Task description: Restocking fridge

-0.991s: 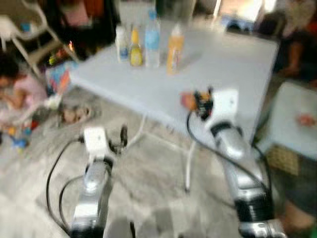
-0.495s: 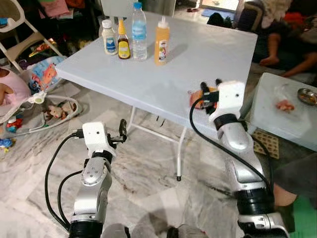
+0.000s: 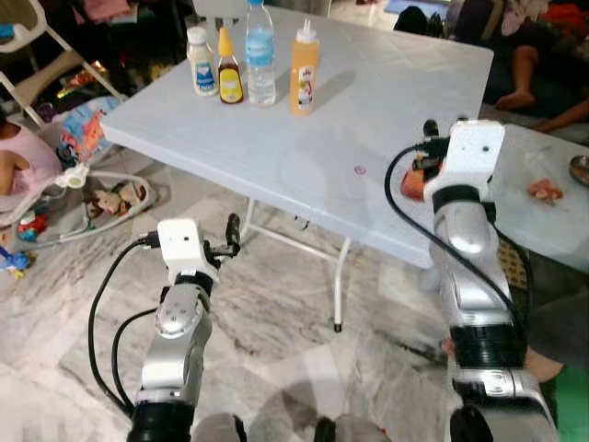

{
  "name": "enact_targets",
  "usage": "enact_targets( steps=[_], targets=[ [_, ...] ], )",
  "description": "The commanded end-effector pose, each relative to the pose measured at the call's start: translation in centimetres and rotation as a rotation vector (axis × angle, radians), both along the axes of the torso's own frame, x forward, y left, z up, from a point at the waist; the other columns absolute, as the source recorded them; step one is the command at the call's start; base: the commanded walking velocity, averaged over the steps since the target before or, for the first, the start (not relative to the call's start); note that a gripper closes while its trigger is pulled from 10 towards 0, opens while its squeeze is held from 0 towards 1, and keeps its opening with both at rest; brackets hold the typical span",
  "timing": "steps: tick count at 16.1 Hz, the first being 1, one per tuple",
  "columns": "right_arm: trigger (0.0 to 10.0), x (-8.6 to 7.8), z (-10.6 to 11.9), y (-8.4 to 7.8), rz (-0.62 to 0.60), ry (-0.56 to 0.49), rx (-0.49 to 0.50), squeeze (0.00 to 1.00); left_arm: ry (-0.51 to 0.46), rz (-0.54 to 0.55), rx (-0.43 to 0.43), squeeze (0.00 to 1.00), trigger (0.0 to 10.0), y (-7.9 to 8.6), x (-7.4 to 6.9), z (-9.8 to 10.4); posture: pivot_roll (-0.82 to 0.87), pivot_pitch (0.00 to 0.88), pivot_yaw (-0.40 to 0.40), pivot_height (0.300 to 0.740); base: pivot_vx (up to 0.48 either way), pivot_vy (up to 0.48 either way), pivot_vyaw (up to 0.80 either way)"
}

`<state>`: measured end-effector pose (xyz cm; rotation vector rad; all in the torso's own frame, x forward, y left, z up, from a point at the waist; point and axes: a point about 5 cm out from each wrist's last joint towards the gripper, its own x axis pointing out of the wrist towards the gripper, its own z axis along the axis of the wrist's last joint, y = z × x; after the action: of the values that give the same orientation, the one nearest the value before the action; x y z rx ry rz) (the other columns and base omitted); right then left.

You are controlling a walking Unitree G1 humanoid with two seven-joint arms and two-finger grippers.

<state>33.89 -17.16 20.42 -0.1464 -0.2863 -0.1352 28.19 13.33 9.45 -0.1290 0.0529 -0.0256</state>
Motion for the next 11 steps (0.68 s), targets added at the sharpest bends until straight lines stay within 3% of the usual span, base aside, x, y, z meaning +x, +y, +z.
enact_targets(
  steps=[1,4,7,11],
  targets=[
    [10.0,0.3,1.7,0.2,0.022,-0.074,0.032,0.0,-0.005,-0.016,0.01,0.0,10.0,-0.2,0.2,0.1,-0.06,0.013,0.025,0.74,0.0,0.0,0.0],
    [10.0,1.2,3.4,0.8,0.061,-0.116,0.13,0.0,-0.013,-0.022,0.021,0.0,10.0,-0.1,0.3,0.2,-0.05,0.006,0.031,0.74,0.0,0.0,0.0],
    [10.0,1.7,4.3,0.4,0.001,-0.145,0.09,0.0,-0.02,-0.028,0.03,0.0,10.0,-0.1,0.4,0.3,-0.04,0.001,0.035,0.74,0.0,0.0,0.0],
    [10.0,1.5,3.4,-0.5,-0.07,-0.123,0.065,0.0,-0.021,-0.033,0.034,0.0,10.0,-0.2,0.3,0.2,-0.04,0.004,0.036,0.74,0.0,0.0,0.0]
  ],
)
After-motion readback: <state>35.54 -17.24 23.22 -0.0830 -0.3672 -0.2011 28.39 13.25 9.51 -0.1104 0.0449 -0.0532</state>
